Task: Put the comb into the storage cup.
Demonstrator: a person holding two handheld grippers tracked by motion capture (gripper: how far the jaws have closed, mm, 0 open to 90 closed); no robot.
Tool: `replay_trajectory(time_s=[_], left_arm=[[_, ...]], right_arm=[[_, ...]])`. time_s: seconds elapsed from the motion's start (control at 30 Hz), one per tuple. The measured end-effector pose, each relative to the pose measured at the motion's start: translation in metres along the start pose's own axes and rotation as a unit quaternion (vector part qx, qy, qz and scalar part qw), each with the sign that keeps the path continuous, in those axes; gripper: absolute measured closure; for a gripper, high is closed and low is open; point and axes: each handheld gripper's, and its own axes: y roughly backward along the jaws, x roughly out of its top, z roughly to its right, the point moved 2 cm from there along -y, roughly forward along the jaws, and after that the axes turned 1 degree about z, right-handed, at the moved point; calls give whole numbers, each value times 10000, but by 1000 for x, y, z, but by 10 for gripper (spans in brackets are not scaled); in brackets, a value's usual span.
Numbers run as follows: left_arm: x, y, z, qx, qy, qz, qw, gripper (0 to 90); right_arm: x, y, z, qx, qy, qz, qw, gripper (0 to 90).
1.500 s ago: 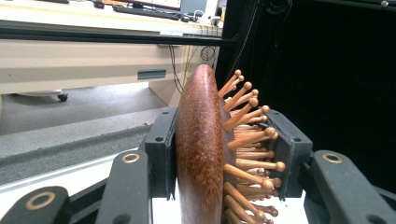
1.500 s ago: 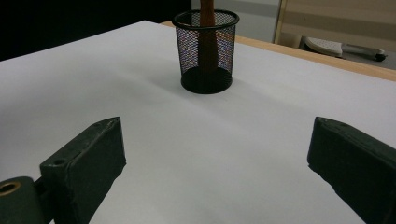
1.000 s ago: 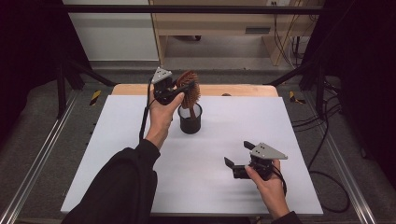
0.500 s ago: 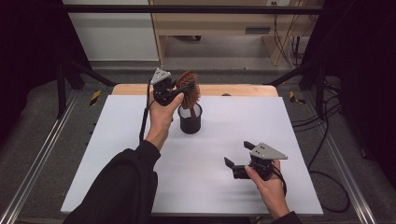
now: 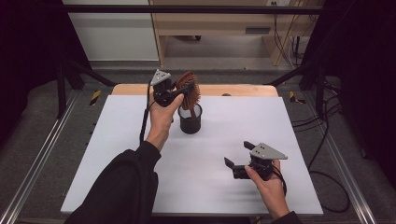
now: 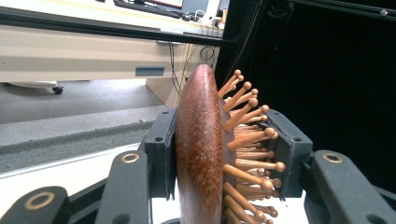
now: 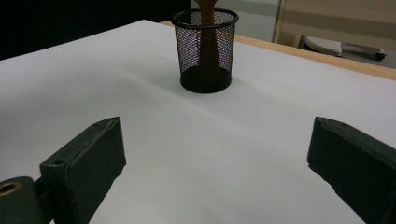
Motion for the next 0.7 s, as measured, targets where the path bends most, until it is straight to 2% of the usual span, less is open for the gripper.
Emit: replay_trajectory(time_s=[0.7], left_arm=[[-5,-2,-2,-21,63,25,10000,510]], right_arm=[[0,0,0,6,9,-15,10000,42]])
